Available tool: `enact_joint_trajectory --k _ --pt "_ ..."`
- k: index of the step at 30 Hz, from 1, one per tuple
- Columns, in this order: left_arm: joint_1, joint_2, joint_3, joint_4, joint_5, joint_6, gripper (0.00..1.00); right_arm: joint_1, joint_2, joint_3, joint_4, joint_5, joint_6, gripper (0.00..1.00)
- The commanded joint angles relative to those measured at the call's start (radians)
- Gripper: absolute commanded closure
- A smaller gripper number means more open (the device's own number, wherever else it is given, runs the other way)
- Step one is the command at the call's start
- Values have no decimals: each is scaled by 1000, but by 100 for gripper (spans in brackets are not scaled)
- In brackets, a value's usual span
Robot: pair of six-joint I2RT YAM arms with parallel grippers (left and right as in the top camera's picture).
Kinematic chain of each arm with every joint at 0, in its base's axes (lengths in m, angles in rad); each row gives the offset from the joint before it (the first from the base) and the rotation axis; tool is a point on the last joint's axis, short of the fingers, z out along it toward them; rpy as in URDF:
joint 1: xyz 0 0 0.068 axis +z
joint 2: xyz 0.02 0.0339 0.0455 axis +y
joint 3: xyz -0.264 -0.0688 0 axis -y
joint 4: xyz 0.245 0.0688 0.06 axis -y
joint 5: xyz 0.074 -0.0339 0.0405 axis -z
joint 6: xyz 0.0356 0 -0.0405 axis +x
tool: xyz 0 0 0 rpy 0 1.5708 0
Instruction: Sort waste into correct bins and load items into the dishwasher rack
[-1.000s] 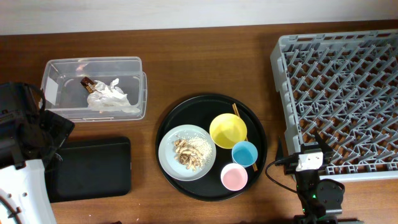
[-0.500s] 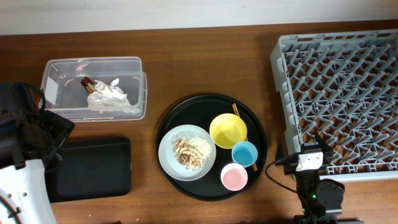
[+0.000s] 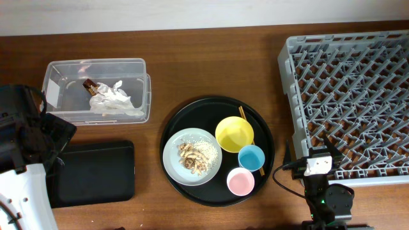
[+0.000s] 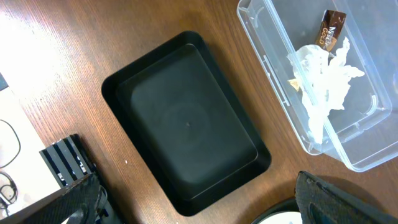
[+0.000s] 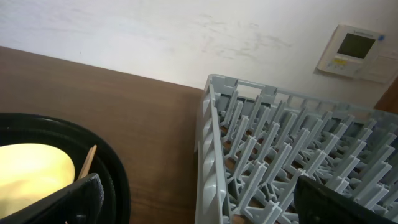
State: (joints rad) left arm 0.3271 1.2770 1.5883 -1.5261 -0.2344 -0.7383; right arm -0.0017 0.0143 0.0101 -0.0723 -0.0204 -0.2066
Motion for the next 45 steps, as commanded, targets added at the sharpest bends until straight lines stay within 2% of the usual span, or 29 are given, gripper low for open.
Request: enact_joint_trajectory --k 1,19,21,23,28,31,33,39,45 --pt "5 -13 -3 -4 11 -10 1 -5 -3 -5 -4 -9 5 1" --pt "5 -13 -3 -4 11 -10 1 -5 -3 -5 -4 4 5 1" --pt "5 -13 -3 -4 11 -9 1 -5 -3 -5 3 -82 5 2" --pt "5 -13 -3 -4 11 -10 1 -5 -3 -5 31 -247 5 1" --pt "5 -13 -3 -4 11 -10 1 -5 -3 -5 63 -1132 5 1" --pt "5 -13 -3 -4 11 -10 1 -5 -3 -5 122 -1395 5 1" --pt "5 -13 -3 -4 11 -10 1 -5 -3 -5 186 -1464 5 2" --pt "5 -13 -3 -4 11 -10 1 -5 -3 -5 348 -1472 57 2" --pt "5 -13 -3 -4 11 -10 1 -5 -3 -5 393 -1311 58 1"
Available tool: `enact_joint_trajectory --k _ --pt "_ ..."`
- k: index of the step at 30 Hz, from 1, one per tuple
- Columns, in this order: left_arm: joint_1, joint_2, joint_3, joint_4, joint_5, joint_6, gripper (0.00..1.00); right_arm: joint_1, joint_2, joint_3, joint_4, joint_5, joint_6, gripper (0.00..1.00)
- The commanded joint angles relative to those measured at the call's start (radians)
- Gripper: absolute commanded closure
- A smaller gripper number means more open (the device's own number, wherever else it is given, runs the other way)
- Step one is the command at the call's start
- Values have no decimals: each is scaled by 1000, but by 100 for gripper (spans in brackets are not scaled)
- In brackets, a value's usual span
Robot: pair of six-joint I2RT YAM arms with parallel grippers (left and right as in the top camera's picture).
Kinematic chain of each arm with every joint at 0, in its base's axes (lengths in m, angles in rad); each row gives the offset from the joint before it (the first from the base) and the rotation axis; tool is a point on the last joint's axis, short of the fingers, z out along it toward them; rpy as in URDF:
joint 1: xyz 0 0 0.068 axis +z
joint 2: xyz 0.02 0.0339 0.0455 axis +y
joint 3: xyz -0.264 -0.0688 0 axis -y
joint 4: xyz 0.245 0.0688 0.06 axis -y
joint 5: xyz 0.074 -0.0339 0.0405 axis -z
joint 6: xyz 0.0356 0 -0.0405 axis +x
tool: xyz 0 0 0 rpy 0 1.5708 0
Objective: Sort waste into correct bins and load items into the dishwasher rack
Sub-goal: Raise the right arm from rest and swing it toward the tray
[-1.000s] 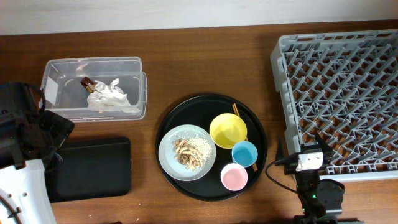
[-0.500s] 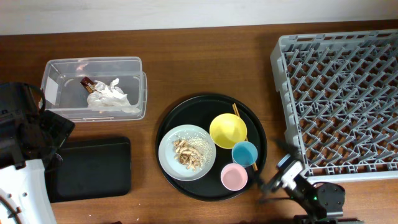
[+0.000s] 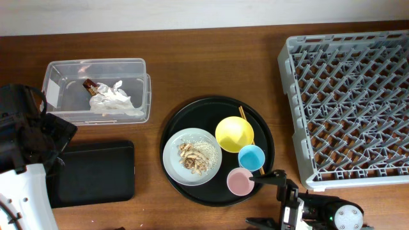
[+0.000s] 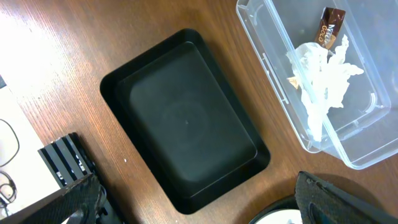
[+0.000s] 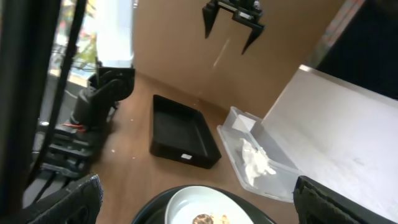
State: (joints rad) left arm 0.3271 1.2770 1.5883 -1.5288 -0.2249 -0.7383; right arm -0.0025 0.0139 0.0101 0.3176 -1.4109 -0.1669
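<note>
A round black tray [image 3: 176,128] carries a white plate [image 3: 192,153] of food scraps, a yellow bowl [image 3: 234,133], a blue cup [image 3: 251,156], a pink cup [image 3: 239,182] and chopsticks [image 3: 243,114]. The grey dishwasher rack [image 3: 348,105] stands at the right. A clear bin [image 3: 96,89] holds a wrapper [image 4: 329,28] and crumpled tissue [image 4: 320,78]. The black bin [image 4: 186,118] below it has nothing in it. My left gripper [image 4: 199,196] hangs open over the black bin's near edge. My right gripper [image 5: 199,199] is open, low at the table's front, facing left over the plate [image 5: 205,208].
My left arm [image 3: 25,140] fills the table's left edge. My right arm [image 3: 323,214] sits at the front edge, below the rack's near corner. Bare wood lies between the bins and the tray and between the tray and the rack.
My right arm was by the rack's front edge, its camera on the rack and wall. Now it is at the table's front near the pink cup, facing left. The left arm has not moved.
</note>
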Motion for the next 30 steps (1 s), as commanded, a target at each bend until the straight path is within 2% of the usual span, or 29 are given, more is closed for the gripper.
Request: enact_joint_trajectory --k 1,5,8,11,12,15,18,20,24,30 --pt "5 -13 -3 -2 1 -9 1 -5 -3 -5 -7 123 20 1" --pt "5 -13 -3 -2 1 -9 1 -5 -3 -5 -135 436 171 2" --pt "5 -13 -3 -2 1 -10 1 -5 -3 -5 -230 559 262 2" --pt "5 -13 -3 -2 1 -9 1 -4 -3 -5 -226 491 263 2" --pt "5 -13 -3 -2 1 -10 1 -4 -3 -5 -225 402 288 2" --pt "5 -13 -3 -2 1 -9 1 -5 -3 -5 -224 135 457 2" --pt "5 -13 -3 -2 1 -9 1 -5 -3 -5 -224 100 507 2" --pt "5 -13 -3 -2 1 -10 1 -5 -3 -5 -223 157 534 1" --pt "5 -13 -3 -2 1 -10 1 -5 -3 -5 -159 437 846 2" --pt "5 -13 -3 -2 1 -10 1 -5 -3 8 76 729 1114 2"
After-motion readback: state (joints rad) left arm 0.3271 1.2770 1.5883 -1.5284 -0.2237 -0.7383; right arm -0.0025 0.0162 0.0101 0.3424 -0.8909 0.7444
